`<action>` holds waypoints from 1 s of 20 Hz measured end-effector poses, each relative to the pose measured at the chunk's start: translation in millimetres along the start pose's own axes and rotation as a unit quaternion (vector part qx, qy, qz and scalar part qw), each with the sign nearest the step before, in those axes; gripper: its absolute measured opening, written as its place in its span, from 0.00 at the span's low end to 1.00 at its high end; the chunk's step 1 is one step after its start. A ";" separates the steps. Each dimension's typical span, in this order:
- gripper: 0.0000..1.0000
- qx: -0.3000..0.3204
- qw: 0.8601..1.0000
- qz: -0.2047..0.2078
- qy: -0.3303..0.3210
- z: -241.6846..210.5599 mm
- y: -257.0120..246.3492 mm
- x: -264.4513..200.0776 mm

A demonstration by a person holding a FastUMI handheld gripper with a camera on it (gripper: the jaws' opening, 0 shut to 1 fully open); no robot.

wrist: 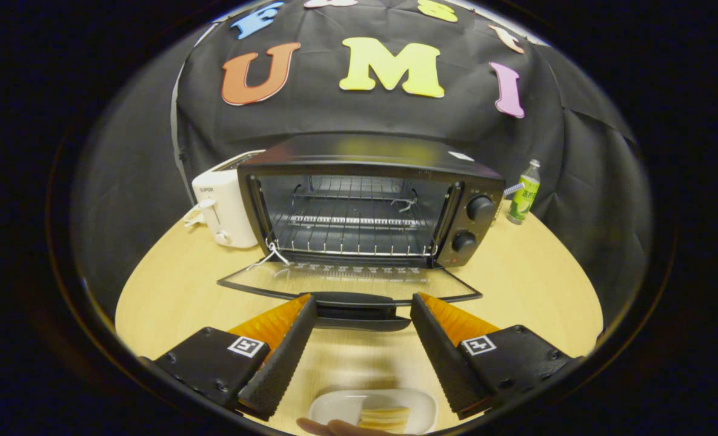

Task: Open the toaster oven, put the food inside, and close the toaster oven door.

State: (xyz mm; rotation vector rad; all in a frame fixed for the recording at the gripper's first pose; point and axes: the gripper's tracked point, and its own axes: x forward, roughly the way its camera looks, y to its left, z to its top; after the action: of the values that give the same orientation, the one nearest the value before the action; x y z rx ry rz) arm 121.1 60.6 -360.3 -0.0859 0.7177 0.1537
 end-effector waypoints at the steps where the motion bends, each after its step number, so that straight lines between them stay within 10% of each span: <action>1: 1.00 -0.003 1.000 0.000 0.016 -9.5 0.2 -3.5; 12: 1.00 0.011 0.996 -0.004 0.089 -56.1 -1.5 8.8; 20: 1.00 0.022 0.996 0.036 0.077 -91.3 3.4 -69.5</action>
State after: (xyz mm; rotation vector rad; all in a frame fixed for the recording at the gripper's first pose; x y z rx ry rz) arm 9.7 44.2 -383.1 -0.0305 0.8783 0.2026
